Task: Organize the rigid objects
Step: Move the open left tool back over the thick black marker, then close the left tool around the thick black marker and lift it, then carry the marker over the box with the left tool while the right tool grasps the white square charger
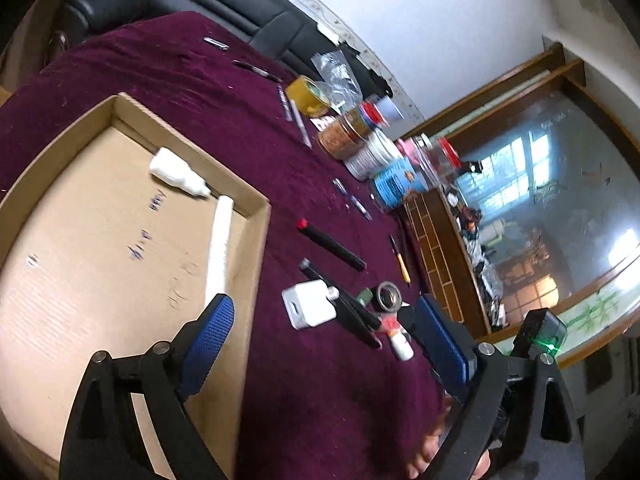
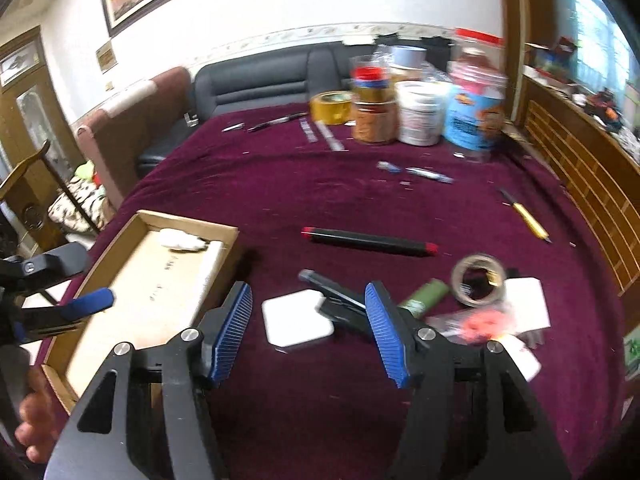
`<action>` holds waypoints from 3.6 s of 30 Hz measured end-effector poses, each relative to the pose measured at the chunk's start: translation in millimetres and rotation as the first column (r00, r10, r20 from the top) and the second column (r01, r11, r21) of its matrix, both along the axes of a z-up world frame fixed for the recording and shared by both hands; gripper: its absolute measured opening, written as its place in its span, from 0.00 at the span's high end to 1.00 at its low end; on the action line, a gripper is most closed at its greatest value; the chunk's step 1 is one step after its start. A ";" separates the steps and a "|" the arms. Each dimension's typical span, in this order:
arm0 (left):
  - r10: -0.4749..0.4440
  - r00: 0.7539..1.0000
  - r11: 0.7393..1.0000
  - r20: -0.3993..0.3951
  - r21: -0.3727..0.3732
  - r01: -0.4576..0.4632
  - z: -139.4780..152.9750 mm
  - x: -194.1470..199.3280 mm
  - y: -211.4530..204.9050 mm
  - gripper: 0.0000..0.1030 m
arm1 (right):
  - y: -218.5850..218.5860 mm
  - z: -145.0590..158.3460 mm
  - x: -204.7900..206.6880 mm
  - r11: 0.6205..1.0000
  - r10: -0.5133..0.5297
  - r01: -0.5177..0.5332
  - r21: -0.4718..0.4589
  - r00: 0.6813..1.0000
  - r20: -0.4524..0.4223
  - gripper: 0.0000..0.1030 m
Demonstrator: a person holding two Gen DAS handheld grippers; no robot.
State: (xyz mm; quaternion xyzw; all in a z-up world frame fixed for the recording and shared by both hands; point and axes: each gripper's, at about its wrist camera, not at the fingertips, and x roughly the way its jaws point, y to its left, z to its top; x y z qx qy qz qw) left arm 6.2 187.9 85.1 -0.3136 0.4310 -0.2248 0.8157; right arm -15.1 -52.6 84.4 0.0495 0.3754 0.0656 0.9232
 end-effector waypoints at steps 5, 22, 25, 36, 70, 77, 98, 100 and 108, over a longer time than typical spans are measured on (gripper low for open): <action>-0.010 0.999 0.995 0.032 0.095 0.007 9.3 -8.8 -34.3 0.14 | -38.4 -8.6 -11.5 0.998 -0.066 0.066 0.006 0.998 0.023 0.44; -0.182 0.973 0.965 -0.141 -0.216 0.149 -30.0 8.0 -120.8 0.15 | -156.1 -29.2 -28.4 0.960 -0.281 0.279 0.034 0.951 0.127 0.44; -0.194 0.967 0.966 -0.163 -0.201 0.159 -32.9 12.0 -130.5 0.15 | -170.8 -31.6 -23.3 0.952 -0.307 0.306 0.033 0.943 0.129 0.40; -0.078 0.983 0.977 -0.165 0.184 0.108 -42.4 40.8 -150.0 0.15 | -196.9 -50.2 -15.1 0.928 -0.373 0.369 0.056 0.921 0.110 0.37; -0.557 0.825 0.647 -0.099 0.571 0.506 -61.3 -2.0 -275.7 0.23 | -206.0 -61.0 -9.9 0.916 -0.398 0.395 0.066 0.916 0.046 0.37; -0.515 0.849 0.631 -0.118 0.618 0.469 -70.2 -19.1 -267.6 0.79 | -210.1 -63.9 -8.0 0.913 -0.402 0.399 0.080 0.915 0.024 0.37; -0.373 0.928 0.761 -0.007 0.570 0.310 -55.4 -35.5 -238.6 0.89 | -215.0 -70.6 -5.7 0.903 -0.428 0.427 0.045 0.904 0.008 0.37; -0.343 0.939 0.800 0.026 0.532 0.278 -42.8 -42.6 -214.3 0.89 | -216.6 -71.9 -5.5 0.901 -0.433 0.432 0.049 0.902 0.004 0.37; -0.145 0.979 0.910 0.141 0.407 0.076 0.5 -71.6 -99.4 0.89 | -223.4 -75.6 -5.4 0.885 -0.461 0.461 0.064 0.887 -0.019 0.37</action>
